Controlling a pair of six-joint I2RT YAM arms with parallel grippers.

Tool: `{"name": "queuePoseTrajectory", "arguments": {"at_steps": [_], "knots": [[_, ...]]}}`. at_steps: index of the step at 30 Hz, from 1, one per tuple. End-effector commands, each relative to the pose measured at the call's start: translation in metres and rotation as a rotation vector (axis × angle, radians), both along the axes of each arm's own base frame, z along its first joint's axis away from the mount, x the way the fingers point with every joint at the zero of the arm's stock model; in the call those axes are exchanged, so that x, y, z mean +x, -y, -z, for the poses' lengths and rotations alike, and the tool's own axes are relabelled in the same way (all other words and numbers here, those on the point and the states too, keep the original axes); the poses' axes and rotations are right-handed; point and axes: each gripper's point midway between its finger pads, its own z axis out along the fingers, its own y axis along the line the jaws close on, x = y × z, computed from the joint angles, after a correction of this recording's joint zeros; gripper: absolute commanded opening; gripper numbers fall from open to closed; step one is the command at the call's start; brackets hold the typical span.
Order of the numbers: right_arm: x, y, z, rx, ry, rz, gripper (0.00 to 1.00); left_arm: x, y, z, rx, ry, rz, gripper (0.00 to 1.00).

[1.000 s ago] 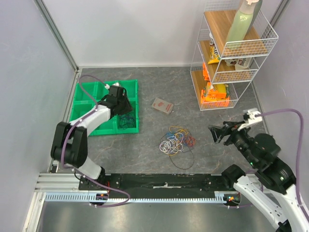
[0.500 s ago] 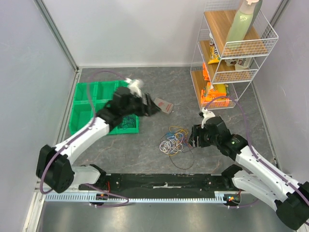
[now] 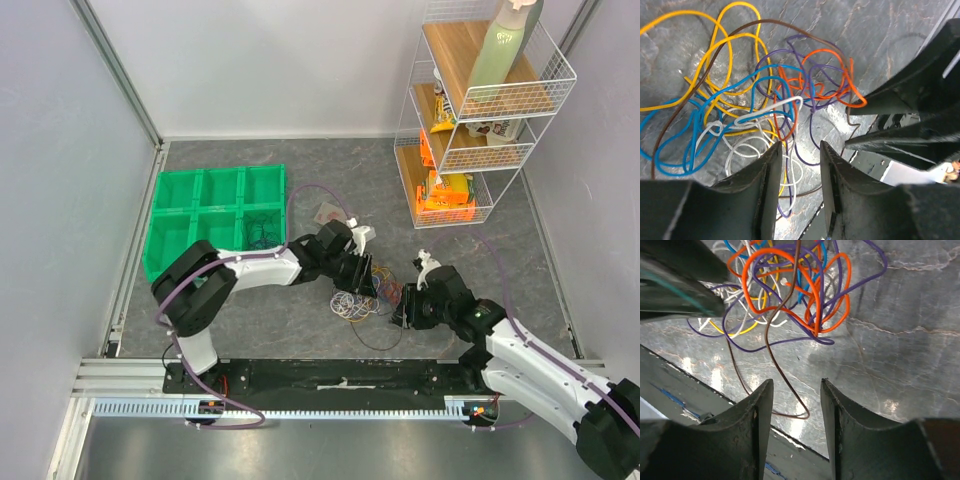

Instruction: Untangle the cables

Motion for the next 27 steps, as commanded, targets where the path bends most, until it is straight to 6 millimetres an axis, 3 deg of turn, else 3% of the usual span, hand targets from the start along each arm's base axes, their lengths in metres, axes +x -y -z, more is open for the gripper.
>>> {"name": "queuePoseTrajectory", "arguments": {"at_steps": [1,2,5,8,10,13,16,19,22,25,27], "knots": [[0.011,-0.021,-0.016,0.131,0.054,0.009,0.49,0.000,0.021,-0.001,-0.087,-0.069,0.005,0.41],[0.010,-0.025,-0.013,0.151,0.049,-0.006,0.44,-0.001,0.019,0.008,-0.070,-0.092,-0.018,0.41],[0.008,-0.030,-0.007,0.156,0.026,-0.037,0.04,0.001,0.010,0.030,-0.017,-0.127,-0.088,0.41],[0.018,-0.032,-0.039,0.166,0.096,-0.045,0.00,0.001,0.004,0.048,0.020,-0.174,-0.127,0.41],[0.027,-0.028,-0.079,0.164,0.192,-0.033,0.00,0.000,0.000,0.059,0.039,-0.202,-0.146,0.40],[0.040,-0.015,-0.165,0.165,0.390,0.001,0.00,0.002,-0.007,0.067,0.043,-0.231,-0.172,0.39],[0.041,0.004,-0.252,0.183,0.585,0.044,0.00,0.003,-0.012,0.072,0.046,-0.241,-0.188,0.39],[0.037,0.026,-0.326,0.220,0.764,0.118,0.00,0.002,-0.015,0.077,0.052,-0.246,-0.196,0.39],[0.028,0.045,-0.389,0.277,0.914,0.180,0.00,0.001,-0.018,0.081,0.058,-0.248,-0.199,0.39],[0.017,0.056,-0.432,0.336,1.020,0.204,0.00,0.001,-0.020,0.084,0.064,-0.251,-0.199,0.40],[0.013,0.059,-0.448,0.356,1.064,0.206,0.00,0.001,-0.020,0.083,0.062,-0.247,-0.197,0.40]]}}
